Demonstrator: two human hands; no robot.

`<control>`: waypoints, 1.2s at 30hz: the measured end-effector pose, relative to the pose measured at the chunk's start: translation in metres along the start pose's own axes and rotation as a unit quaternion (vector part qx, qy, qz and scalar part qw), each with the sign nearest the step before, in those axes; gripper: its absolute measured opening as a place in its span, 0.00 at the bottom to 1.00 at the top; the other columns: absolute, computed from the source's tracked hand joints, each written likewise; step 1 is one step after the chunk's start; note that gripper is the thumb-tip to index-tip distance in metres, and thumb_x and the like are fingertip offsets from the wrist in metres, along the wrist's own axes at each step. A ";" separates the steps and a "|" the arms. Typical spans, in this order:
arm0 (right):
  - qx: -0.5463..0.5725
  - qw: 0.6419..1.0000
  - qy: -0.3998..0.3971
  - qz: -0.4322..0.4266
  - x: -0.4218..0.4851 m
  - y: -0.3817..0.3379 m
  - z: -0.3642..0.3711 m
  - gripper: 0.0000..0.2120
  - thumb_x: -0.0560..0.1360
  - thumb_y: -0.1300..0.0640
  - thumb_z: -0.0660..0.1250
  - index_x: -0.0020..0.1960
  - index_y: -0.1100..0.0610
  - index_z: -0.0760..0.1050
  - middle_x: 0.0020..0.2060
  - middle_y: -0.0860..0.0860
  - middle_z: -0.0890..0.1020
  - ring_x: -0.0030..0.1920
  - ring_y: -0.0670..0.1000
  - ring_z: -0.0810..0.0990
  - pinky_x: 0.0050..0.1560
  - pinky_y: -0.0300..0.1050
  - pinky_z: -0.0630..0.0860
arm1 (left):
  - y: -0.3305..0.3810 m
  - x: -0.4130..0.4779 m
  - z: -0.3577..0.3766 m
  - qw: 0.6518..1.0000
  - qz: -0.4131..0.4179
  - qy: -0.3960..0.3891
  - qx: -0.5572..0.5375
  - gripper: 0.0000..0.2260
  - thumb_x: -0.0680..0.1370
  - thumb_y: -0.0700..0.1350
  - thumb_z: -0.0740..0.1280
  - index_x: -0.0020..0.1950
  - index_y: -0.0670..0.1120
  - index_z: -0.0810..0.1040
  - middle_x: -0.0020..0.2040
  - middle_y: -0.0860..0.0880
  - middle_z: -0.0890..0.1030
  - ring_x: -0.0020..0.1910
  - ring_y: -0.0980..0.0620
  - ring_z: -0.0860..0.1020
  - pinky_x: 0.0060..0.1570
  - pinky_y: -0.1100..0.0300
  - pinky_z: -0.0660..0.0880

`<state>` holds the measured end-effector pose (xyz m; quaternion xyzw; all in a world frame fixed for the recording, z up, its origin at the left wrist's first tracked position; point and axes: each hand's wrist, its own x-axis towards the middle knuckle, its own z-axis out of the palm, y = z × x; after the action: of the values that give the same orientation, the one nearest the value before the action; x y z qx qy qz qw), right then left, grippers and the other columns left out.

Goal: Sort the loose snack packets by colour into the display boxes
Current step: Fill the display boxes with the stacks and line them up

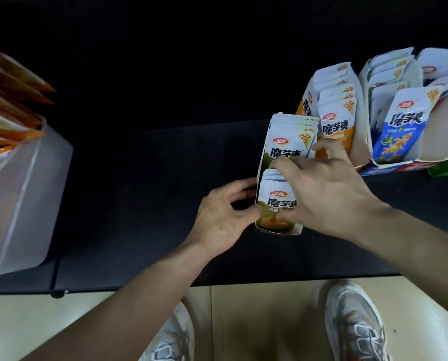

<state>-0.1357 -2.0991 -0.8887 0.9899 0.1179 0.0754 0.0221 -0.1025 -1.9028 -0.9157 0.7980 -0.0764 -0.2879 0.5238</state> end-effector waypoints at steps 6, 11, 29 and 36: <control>0.001 1.000 0.019 -0.005 0.001 0.000 0.005 0.36 0.56 0.44 0.81 0.55 0.54 0.66 0.38 0.53 0.84 0.36 0.57 0.83 0.60 0.56 0.68 | 0.007 -0.001 -0.003 1.000 -0.001 -0.020 0.013 0.20 0.75 0.41 0.71 0.60 0.65 0.79 0.47 0.68 0.83 0.53 0.67 0.80 0.43 0.67 0.79; -0.050 0.995 0.090 0.013 0.004 0.006 0.002 0.20 0.65 0.53 0.73 0.53 0.56 0.71 0.38 0.54 0.81 0.36 0.58 0.81 0.55 0.54 0.67 | 0.009 -0.001 -0.003 0.999 -0.006 -0.031 0.013 0.21 0.74 0.41 0.71 0.65 0.58 0.79 0.54 0.61 0.84 0.54 0.65 0.81 0.47 0.63 0.80; -0.041 0.996 0.063 0.054 0.011 0.008 -0.003 0.28 0.65 0.46 0.72 0.60 0.59 0.72 0.72 0.62 0.67 0.69 0.64 0.63 0.61 0.63 0.65 | 0.012 -0.005 0.001 0.999 -0.019 -0.042 -0.015 0.23 0.76 0.42 0.72 0.68 0.60 0.76 0.49 0.61 0.83 0.46 0.61 0.84 0.39 0.66 0.79; -0.028 0.997 0.039 0.062 0.013 0.011 -0.006 0.46 0.70 0.45 0.72 0.79 0.60 0.53 0.76 0.59 0.65 0.75 0.59 0.65 0.71 0.61 0.61 | 0.013 -0.005 0.000 0.999 -0.020 -0.041 -0.014 0.23 0.76 0.43 0.73 0.67 0.61 0.76 0.46 0.64 0.82 0.46 0.63 0.83 0.39 0.67 0.79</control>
<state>-0.1221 -2.1066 -0.8803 0.9905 0.0550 0.1190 0.0409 -0.1047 -1.9067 -0.9021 0.7795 -0.0781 -0.3320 0.5254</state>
